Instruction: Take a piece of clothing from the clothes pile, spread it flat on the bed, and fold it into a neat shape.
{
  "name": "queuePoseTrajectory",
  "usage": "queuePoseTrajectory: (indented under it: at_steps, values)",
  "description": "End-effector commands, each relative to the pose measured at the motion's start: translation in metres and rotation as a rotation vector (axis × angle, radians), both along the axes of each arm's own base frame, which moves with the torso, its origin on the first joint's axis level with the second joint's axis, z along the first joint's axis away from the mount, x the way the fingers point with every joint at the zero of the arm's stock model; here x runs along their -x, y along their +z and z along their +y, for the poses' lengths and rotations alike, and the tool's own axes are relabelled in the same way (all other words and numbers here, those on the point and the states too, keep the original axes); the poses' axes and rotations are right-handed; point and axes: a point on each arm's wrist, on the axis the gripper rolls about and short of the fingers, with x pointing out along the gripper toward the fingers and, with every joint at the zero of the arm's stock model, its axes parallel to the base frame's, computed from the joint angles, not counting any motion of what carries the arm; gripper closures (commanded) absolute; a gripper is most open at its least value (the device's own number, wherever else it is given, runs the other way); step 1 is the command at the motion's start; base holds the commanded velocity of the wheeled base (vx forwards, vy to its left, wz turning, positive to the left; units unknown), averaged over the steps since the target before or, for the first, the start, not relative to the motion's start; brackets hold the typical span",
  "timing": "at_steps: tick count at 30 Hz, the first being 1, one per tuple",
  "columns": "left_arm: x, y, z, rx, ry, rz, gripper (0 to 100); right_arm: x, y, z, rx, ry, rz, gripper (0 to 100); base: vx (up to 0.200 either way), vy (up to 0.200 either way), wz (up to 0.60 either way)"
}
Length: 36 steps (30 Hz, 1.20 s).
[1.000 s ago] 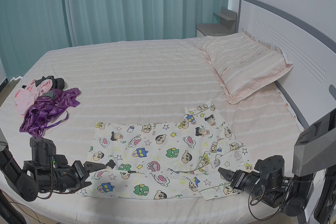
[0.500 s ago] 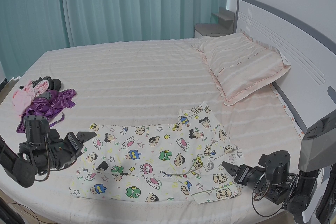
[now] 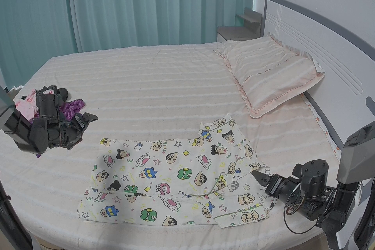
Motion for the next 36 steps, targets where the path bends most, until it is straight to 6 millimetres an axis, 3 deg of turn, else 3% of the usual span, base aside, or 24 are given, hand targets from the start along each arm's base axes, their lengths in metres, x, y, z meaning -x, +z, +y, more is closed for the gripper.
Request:
queuePoseTrajectory:
  at_steps: [1,8,14,18,28,36]
  values:
    - [-0.038,-0.05,0.039,-0.012,0.067,0.115,0,-0.019,0.002,-0.007,0.006,-0.031,-0.023,0,0.0,0.0,0.0]
    - [-0.064,-0.083,0.044,-0.018,0.061,0.138,0,-0.056,0.009,-0.022,0.047,-0.094,-0.035,0,0.0,0.0,0.0]
    - [-0.074,-0.085,0.039,0.009,0.011,0.117,0,-0.06,0.007,-0.025,0.026,-0.073,-0.024,0,0.0,0.0,0.0]
    - [-0.087,-0.099,0.027,0.013,-0.033,0.121,0,-0.063,0.005,-0.028,0.023,-0.082,-0.018,0,0.0,0.0,0.0]
    - [-0.089,-0.109,0.019,-0.004,-0.077,0.139,0,-0.089,0.012,-0.036,0.02,-0.132,-0.031,0,0.0,0.0,0.0]
    - [-0.091,-0.119,0.013,-0.036,-0.114,0.149,0,-0.133,0.021,-0.045,0.009,-0.141,-0.001,0,0.0,0.0,0.0]
